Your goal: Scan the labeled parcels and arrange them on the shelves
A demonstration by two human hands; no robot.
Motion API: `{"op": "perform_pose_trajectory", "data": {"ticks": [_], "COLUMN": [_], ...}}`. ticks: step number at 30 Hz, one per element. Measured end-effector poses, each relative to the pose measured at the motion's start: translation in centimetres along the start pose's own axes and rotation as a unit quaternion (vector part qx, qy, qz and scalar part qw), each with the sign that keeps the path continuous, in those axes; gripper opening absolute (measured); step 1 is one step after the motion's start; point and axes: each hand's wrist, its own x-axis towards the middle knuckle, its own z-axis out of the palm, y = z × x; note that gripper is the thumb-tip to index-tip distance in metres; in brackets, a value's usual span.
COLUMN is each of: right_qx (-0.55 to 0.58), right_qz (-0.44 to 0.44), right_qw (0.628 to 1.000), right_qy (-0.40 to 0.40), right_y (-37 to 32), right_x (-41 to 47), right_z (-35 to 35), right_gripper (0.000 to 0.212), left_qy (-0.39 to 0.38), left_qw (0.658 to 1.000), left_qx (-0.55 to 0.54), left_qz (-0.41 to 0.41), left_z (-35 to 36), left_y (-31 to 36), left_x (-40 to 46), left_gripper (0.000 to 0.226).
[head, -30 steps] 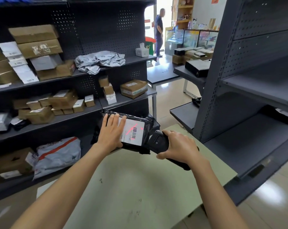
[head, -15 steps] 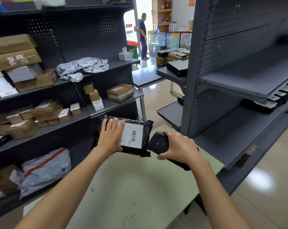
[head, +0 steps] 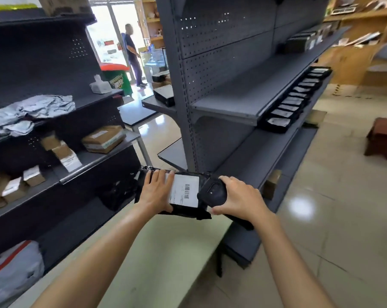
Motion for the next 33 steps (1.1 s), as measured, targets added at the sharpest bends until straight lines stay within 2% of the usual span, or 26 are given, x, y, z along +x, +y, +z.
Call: {"op": "perform_pose_trajectory", "data": {"ticks": [6, 13, 19, 25, 33], "right_qx": [0.014, 0.022, 0.045, 0.053, 0.036], "right_qz": [0.075, 0.184, 0.264, 0.309, 0.31], "right_qw": [0.997, 0.982, 0.961, 0.946, 0.947], "right_qy": [0.017, 0.045, 0.064, 0.078, 0.076], "right_y": [12.3, 25.8, 35.4, 43.6, 53.7], "right_x": [-4.8, -9.6, -10.5, -6.5, 7.9], "right_z": [-4.8, -9.1, -11.8, -14.7, -22.0], "right_gripper": [0.1, 0.093, 0.078, 0.07, 0.078], "left_qy": [-0.001, 0.012, 0.028, 0.025, 0.031], "left_qw": [0.996, 0.981, 0.961, 0.946, 0.944], "left_qx": [-0.012, -0.037, -0.053, -0.061, -0.073], "left_qz": [0.084, 0.191, 0.271, 0.317, 0.32], "left_z": [-2.1, -4.4, -4.9, -5.3, -6.6], "left_y": [13.7, 30.3, 41.3, 49.1, 54.9], "left_x": [4.9, 11.5, 18.7, 28.2, 47.5], "left_gripper": [0.119, 0.117, 0.114, 0.119, 0.119]}}
